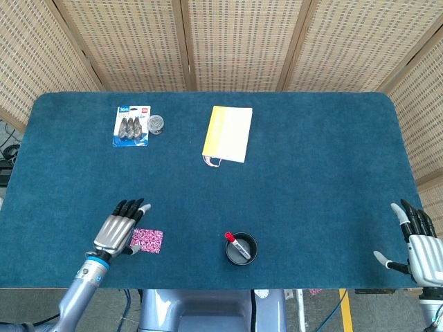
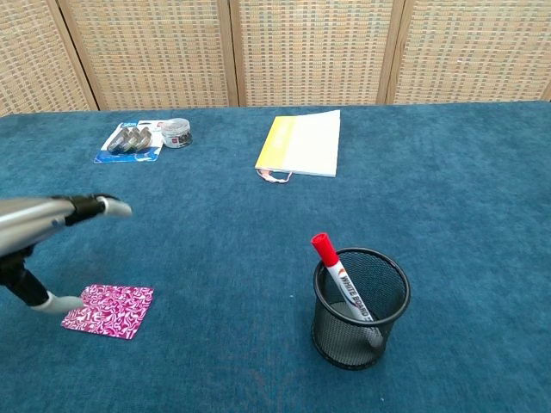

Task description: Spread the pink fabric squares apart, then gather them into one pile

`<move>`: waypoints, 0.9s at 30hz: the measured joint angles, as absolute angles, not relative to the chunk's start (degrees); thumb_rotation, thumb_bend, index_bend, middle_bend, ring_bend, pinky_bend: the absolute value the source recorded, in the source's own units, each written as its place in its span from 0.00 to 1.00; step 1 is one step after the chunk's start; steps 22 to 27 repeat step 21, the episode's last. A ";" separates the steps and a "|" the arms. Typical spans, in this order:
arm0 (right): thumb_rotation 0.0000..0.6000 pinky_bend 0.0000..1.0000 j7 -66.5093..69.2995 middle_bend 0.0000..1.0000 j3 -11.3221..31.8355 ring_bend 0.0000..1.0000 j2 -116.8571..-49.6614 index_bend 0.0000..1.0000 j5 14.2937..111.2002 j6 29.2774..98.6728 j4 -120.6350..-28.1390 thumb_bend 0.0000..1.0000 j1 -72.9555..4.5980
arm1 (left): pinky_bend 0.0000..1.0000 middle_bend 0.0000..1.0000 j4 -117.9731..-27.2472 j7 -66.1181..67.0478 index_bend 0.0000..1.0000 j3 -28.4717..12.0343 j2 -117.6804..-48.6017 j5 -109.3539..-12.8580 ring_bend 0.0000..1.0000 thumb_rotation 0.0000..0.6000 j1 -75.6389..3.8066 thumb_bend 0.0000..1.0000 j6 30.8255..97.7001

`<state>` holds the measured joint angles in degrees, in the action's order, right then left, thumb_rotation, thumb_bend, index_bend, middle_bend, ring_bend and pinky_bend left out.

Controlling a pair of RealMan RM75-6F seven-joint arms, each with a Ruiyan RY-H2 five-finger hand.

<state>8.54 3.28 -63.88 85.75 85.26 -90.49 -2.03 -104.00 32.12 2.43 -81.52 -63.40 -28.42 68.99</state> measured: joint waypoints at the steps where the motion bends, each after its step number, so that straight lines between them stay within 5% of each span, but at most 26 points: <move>1: 1.00 0.00 8.49 0.00 3.28 0.00 -63.89 0.00 85.77 85.29 -90.49 0.18 -2.03 | 0.00 0.00 -103.83 30.55 0.00 2.67 -80.53 -66.08 0.00 1.00 -27.85 0.05 70.14; 10: 1.00 0.00 7.27 0.00 3.36 0.00 -64.15 0.00 85.80 85.67 -90.54 0.18 -1.96 | 0.00 0.00 -99.03 13.27 0.00 5.55 -71.73 -82.92 0.00 1.00 -21.13 0.00 81.49; 27: 1.00 0.00 4.63 0.00 3.83 0.00 -65.13 0.00 85.44 86.96 -90.52 0.18 -1.58 | 0.00 0.00 -91.35 1.22 0.00 8.63 -66.65 -88.62 0.00 1.00 -12.35 0.00 88.98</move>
